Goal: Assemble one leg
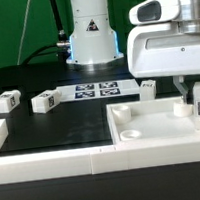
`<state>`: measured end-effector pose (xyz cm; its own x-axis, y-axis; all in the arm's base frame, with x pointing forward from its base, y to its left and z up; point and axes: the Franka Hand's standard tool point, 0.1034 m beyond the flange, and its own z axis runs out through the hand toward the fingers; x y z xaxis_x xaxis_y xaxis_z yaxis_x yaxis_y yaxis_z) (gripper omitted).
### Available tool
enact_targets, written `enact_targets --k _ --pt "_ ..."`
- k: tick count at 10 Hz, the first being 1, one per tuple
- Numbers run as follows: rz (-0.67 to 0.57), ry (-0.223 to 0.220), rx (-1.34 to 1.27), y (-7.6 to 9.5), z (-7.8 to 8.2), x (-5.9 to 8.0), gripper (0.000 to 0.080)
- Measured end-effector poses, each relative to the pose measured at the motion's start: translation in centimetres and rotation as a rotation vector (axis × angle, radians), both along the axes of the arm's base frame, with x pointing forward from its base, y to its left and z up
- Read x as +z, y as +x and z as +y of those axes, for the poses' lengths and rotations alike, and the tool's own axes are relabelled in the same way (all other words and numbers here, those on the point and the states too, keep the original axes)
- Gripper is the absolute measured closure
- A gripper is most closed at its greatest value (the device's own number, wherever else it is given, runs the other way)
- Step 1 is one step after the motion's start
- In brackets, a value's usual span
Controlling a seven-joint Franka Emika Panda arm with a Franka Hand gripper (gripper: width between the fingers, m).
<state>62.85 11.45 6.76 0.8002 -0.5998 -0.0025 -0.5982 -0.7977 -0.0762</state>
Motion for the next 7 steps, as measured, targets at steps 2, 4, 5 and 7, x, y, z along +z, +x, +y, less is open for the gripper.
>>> enact_targets --k 2,4,5,7 --pt "0.009 0.007 -0.175 -0.03 -0.08 0.0 0.0508" --pt "0.029 0.025 -0.448 -0.2 -0.08 0.01 0.0508" --pt "0.036 0.028 -0.558 -0.26 -0.02 0.01 0.0508" --pt "0.046 0.033 -0.695 -0.29 -0.05 0.01 0.0508"
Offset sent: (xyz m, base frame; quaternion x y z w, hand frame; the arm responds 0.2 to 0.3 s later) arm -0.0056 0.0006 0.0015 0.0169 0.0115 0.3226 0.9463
